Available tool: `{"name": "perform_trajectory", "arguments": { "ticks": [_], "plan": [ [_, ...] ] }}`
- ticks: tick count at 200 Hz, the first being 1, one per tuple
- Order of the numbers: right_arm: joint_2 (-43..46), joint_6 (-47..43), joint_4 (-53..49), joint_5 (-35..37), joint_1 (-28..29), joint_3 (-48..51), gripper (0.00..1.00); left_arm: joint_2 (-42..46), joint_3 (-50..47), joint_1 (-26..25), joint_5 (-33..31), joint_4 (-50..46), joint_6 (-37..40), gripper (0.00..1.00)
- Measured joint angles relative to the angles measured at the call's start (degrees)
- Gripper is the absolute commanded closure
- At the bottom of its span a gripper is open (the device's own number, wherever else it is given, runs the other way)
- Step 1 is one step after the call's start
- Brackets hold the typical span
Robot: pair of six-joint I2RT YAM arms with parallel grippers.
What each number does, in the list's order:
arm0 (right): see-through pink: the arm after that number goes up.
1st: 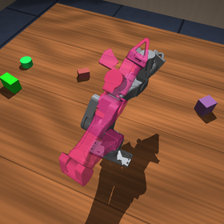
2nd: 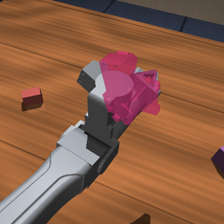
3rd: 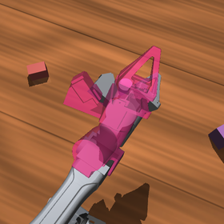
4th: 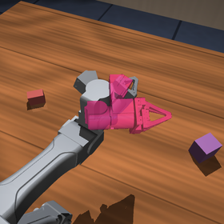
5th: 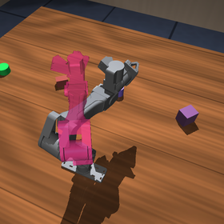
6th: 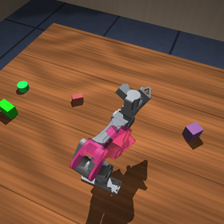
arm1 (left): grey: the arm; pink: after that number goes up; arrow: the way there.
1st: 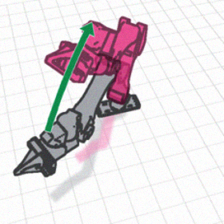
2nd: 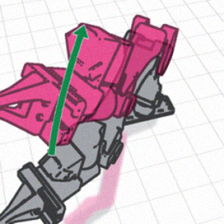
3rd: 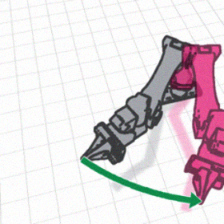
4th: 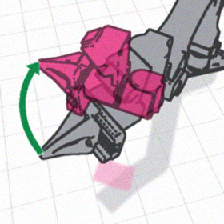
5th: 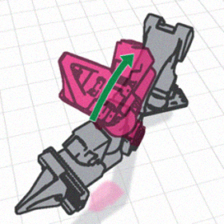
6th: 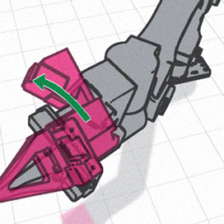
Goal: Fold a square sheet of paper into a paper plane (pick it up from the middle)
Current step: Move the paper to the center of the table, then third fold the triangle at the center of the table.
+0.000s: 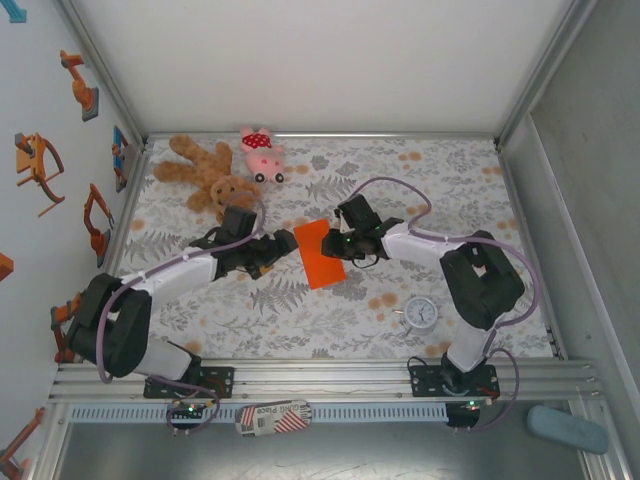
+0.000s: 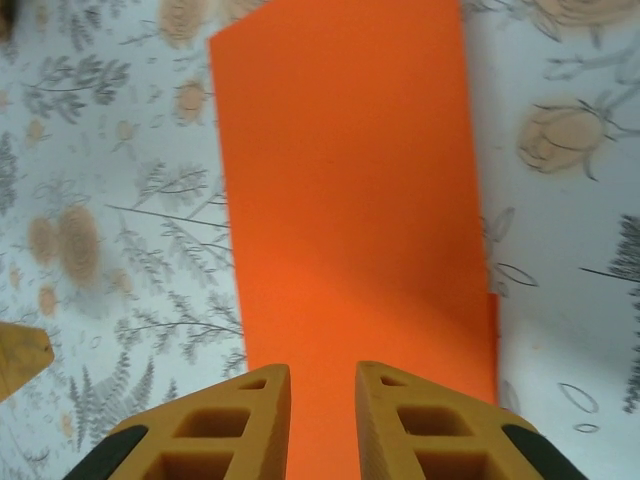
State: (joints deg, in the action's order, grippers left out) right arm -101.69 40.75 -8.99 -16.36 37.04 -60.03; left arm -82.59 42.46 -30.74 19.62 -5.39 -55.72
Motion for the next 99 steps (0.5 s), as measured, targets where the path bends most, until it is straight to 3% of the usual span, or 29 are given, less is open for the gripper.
{"name": "perform_trajectory", "arguments": {
  "ticks": [99],
  "plan": [
    [-4.55,4.28,2.45,-1.64,-1.55,1.99,0.82,-9.05,-0.24,-5.97,1.29,6.95,-6.69,0.53]
  ]
}}
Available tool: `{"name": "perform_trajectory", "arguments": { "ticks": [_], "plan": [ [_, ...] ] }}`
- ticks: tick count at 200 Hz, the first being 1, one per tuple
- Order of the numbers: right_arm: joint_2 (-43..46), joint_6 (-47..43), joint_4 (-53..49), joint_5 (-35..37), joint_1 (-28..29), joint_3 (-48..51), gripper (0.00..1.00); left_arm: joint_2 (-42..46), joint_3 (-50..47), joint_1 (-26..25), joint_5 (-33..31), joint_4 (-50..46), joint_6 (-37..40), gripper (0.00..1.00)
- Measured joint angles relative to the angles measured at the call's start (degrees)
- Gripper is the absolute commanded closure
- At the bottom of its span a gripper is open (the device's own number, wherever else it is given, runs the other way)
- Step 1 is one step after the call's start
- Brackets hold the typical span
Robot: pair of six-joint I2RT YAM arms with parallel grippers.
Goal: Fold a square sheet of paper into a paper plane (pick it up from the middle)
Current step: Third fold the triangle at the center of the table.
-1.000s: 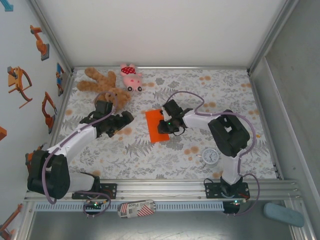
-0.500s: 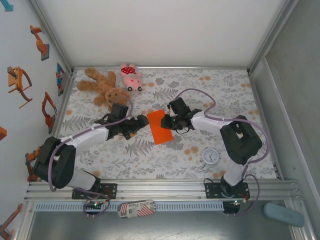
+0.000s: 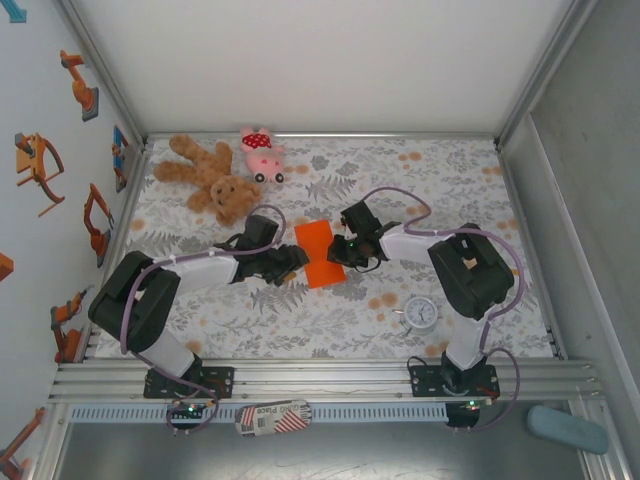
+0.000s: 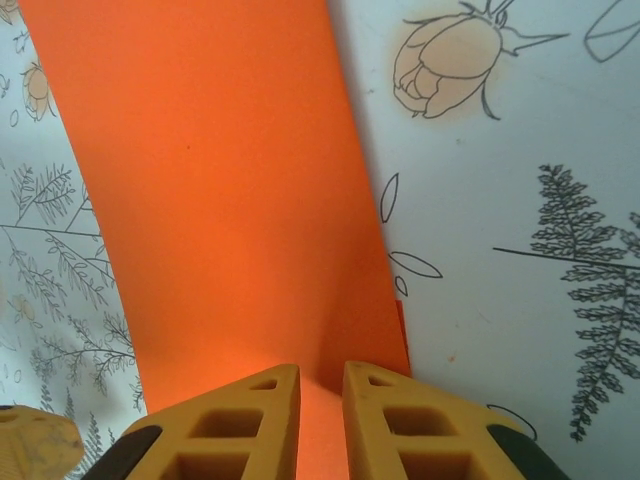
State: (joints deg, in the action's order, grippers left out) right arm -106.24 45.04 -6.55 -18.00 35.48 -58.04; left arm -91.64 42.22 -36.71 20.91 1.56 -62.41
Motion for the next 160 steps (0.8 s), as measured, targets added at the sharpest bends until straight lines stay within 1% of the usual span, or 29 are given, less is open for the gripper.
{"name": "perform_trajectory", "arguments": {
  "ticks": [76,160],
  "plan": [
    [-0.33,2.64,5.62,-2.43,-0.5,2.34,0.84,-4.94,1.97,-1.09,1.18,0.83,-0.44,0.66],
    [-0.35,3.02,7.15,-3.37,-0.81,3.08,0.84,-6.47,3.76,-0.42,3.08,2.82,-0.46,0.67]
  ]
}}
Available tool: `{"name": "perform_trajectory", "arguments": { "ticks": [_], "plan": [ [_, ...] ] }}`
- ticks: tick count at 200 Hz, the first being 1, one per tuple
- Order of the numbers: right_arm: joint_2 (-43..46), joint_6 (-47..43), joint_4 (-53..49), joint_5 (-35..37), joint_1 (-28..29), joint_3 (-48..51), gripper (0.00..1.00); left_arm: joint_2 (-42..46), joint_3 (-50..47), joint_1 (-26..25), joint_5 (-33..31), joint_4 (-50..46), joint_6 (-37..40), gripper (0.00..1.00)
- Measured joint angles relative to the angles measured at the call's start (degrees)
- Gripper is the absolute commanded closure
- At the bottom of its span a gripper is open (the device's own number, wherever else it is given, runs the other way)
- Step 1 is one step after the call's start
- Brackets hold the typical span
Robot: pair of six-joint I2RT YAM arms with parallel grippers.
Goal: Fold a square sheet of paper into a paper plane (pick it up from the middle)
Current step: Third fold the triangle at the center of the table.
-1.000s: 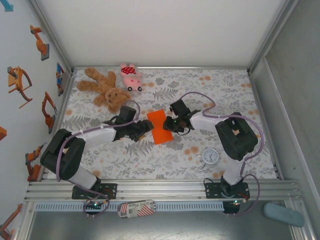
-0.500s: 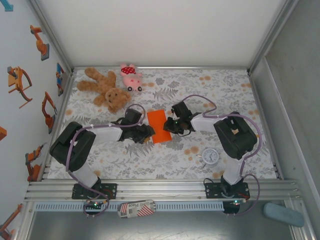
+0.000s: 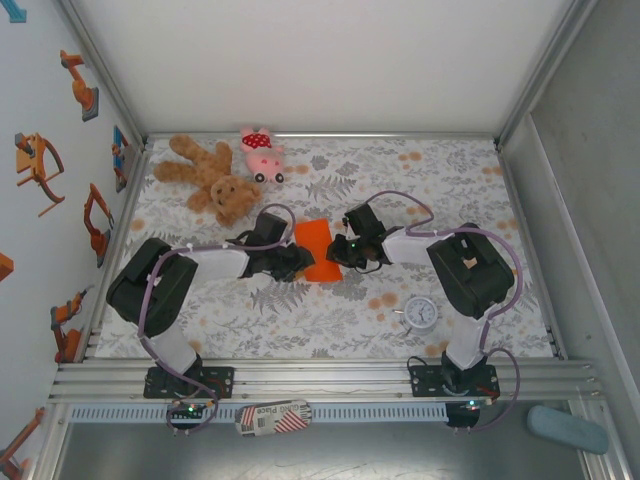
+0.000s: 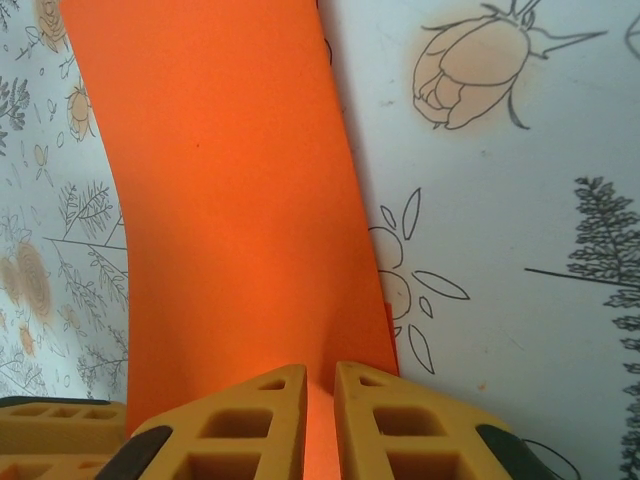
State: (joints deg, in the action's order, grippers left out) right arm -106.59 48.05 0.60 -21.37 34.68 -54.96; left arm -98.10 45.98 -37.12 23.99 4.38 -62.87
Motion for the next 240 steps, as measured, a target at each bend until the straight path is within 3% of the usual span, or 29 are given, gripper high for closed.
{"name": "perform_trajectory", "arguments": {
  "ticks": [72,141,194,240],
  "plan": [
    [0.04,0.0,0.72,-0.24,-0.11,0.44,0.84,-0.48,1.73,3.74,1.18,0.42,0.63,0.77],
    [0.44,0.17,1.36,-0.26,-0.15,0.87,0.84,-3.13,3.78,3.96,2.67,0.35,0.59,0.86],
    [3.15,-1.22,-0.31,0.52,-0.15,1.66,0.73,-3.15,3.78,4.04,3.08,0.33,0.31,1.0],
    [12.76,-8.17,-1.2,4.52,-0.13,3.17,0.62,-3.13,3.78,4.55,3.26,0.31,-0.5,1.0]
  ]
}}
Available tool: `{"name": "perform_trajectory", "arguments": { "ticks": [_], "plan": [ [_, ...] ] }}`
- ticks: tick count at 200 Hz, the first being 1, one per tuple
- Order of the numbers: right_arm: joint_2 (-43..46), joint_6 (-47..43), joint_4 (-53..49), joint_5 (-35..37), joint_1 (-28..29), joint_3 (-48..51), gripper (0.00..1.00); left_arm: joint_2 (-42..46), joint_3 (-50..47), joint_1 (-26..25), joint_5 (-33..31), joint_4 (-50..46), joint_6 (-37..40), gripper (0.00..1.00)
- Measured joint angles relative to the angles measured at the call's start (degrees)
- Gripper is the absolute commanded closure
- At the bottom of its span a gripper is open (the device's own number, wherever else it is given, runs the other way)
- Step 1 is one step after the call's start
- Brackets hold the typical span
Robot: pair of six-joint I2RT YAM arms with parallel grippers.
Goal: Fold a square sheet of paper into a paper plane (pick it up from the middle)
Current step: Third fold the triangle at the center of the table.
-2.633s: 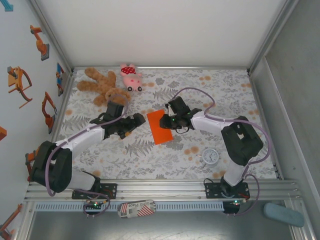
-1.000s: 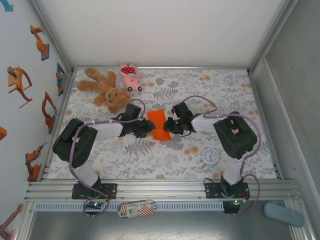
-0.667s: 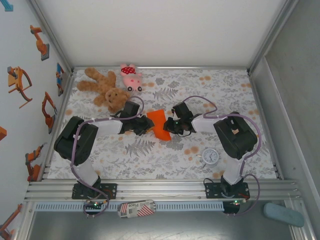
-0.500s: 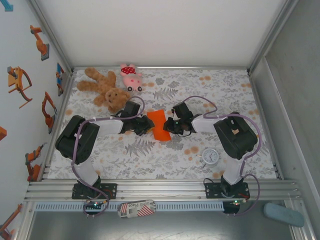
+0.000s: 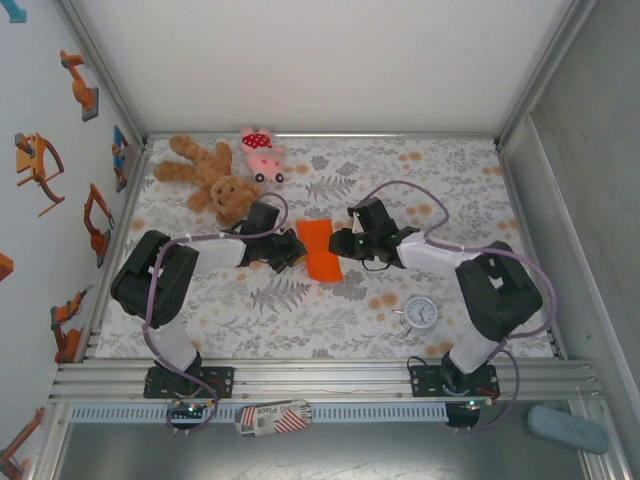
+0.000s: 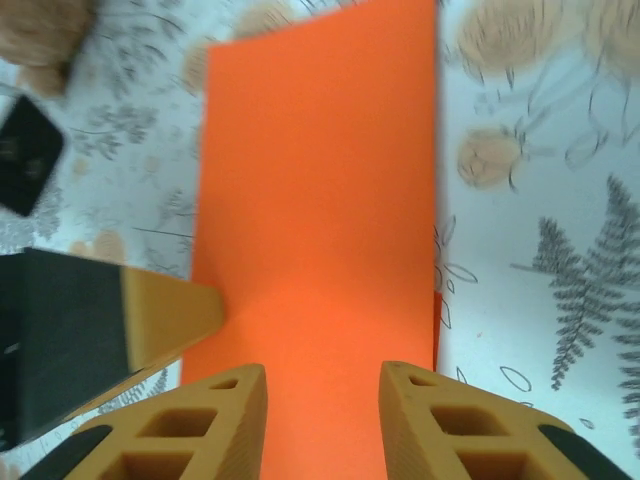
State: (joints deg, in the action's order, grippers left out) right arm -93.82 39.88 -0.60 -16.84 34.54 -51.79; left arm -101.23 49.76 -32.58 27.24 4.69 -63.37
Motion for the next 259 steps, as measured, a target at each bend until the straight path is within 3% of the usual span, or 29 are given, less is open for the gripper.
{"name": "perform_trajectory", "arguments": {
  "ticks": [34,92,134,200,235,259],
  "plan": [
    [5.88,-8.17,-0.04,4.74,1.66,2.93,0.49,0.15,0.02,0.04,0.9,-0.42,-1.05,1.0],
    [10.05,-23.19,1.03,14.51,12.31,7.23,0.25,0.81,1.95,0.24,1.57,-3.74,-2.69,1.0],
    [10.03,-31.69,5.29,17.64,16.87,9.92,0.27,0.81,2.62,0.9,2.36,-5.7,-3.17,1.0],
    [5.18,-43.45,14.86,17.4,19.28,12.98,0.31,0.81,2.97,1.11,2.78,-6.84,-3.3,1.0],
    [1.73,-47.3,16.81,18.23,19.5,13.14,0.39,0.81,2.97,1.11,2.82,-6.91,-3.32,1.0],
    [1.57,-48.89,19.17,19.93,19.5,13.2,0.51,0.81,2.99,1.11,2.82,-6.95,-3.3,1.0]
  ]
}}
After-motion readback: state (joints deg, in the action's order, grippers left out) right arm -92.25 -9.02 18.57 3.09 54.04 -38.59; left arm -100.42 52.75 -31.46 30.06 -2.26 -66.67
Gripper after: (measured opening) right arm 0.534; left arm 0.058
